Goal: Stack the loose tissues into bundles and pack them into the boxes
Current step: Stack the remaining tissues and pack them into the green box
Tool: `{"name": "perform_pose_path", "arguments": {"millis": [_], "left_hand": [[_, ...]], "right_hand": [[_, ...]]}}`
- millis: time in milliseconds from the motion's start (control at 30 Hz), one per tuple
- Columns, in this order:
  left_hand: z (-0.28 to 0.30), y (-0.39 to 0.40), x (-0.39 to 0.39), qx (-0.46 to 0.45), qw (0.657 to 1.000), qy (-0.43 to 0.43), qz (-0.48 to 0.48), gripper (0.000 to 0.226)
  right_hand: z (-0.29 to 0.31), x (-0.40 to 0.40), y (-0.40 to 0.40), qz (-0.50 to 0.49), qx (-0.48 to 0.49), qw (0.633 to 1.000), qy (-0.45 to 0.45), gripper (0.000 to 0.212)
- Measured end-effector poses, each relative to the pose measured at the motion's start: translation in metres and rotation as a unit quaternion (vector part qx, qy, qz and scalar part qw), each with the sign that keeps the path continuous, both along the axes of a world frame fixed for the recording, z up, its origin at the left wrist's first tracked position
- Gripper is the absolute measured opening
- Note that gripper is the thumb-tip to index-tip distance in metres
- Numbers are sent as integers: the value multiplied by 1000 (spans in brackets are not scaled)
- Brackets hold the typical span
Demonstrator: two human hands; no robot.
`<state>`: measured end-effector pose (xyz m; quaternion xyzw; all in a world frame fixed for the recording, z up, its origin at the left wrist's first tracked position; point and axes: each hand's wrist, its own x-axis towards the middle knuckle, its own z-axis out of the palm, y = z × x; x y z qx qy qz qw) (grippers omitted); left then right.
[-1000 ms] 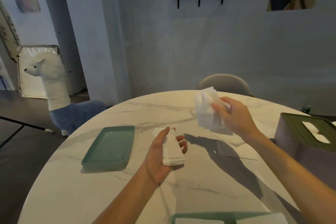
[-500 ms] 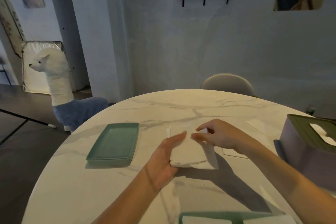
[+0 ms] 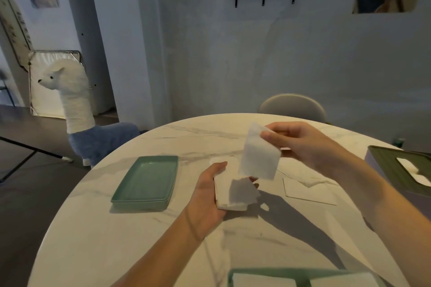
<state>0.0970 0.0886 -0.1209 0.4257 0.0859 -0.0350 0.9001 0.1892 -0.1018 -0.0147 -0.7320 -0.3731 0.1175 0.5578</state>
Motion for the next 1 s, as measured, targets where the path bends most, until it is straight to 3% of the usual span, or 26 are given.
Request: {"name": "perform_pose_path", "arguments": {"millis": [67, 200, 367, 467, 600, 667, 733, 833, 900, 1000], "left_hand": [[-2, -3, 6, 18, 1000, -10, 10, 57], [4, -12, -2, 9, 999, -42, -9, 58], [11, -11, -1, 55, 996, -28, -63, 84], [19, -12, 0, 132, 987, -43, -77, 81], [6, 17, 1, 261, 958, -116, 38, 85], [4, 26, 5, 375, 896, -176, 158, 65], [2, 28, 8, 436, 848, -209, 215, 44], [-8, 28, 9, 465, 832, -222, 205, 30], [-15, 25, 10, 465, 835, -216, 198, 28], [-12, 10, 9, 396, 873, -184, 215, 24]], "right_hand": [[-10, -7, 10, 29, -27, 999, 2, 20], [-40, -9, 32, -88, -139, 980, -115, 12], [-48, 1, 30, -55, -188, 966, -170, 54], [-51, 6, 26, -27, -207, 963, -172, 57], [-60, 12, 26, -86, -128, 984, -88, 44], [-64, 12, 25, -84, -63, 994, -16, 44], [-70, 8, 26, -81, -25, 996, 19, 41], [-87, 1, 26, -58, 3, 996, 67, 29], [-98, -4, 27, -40, 26, 988, 147, 35], [-105, -4, 29, -75, 4, 993, 85, 52]]}}
